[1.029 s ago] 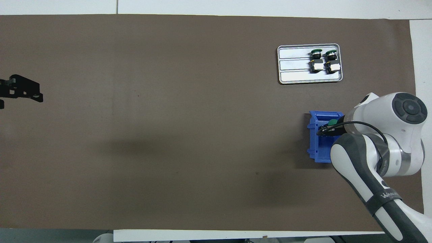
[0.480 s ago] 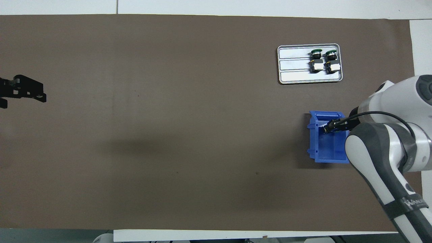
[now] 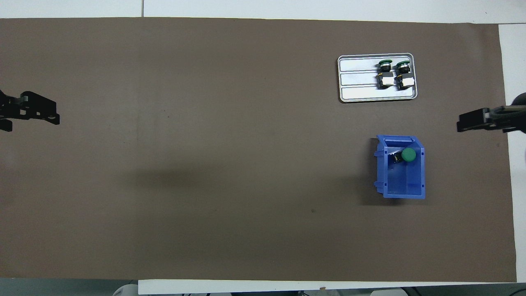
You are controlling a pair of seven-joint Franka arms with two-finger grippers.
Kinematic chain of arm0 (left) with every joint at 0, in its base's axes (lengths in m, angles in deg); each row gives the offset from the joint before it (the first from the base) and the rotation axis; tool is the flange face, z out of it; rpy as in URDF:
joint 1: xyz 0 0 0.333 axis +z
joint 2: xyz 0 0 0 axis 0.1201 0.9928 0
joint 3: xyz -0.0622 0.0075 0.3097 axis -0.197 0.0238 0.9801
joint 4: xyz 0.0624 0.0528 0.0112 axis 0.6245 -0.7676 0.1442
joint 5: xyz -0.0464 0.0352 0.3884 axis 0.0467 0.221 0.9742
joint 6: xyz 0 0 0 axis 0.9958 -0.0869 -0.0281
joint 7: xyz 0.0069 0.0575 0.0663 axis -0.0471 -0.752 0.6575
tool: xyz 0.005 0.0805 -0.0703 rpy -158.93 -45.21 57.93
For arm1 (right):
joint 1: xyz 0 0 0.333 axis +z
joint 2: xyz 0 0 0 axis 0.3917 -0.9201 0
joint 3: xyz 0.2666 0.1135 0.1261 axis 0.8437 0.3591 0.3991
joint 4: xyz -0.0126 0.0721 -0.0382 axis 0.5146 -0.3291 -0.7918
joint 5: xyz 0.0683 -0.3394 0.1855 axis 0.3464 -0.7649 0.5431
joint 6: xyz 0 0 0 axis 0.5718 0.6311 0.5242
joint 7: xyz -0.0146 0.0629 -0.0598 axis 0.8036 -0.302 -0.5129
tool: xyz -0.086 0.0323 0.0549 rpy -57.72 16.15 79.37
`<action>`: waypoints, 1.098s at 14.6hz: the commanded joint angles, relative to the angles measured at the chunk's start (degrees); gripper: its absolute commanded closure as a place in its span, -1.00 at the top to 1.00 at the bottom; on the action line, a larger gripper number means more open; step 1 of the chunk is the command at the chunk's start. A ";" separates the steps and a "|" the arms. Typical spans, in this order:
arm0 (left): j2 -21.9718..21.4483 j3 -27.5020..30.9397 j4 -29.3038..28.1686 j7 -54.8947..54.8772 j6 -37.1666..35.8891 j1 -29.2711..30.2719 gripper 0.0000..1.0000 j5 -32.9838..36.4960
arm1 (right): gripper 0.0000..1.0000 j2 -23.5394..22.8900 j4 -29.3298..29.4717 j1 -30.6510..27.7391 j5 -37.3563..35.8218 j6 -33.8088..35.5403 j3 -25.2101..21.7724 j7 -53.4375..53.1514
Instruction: Place and press button with both arms
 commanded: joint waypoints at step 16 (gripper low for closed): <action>-0.84 0.42 -0.36 -0.50 0.46 -0.97 1.00 0.81 | 1.00 -6.16 12.50 2.25 0.35 11.83 -2.35 1.87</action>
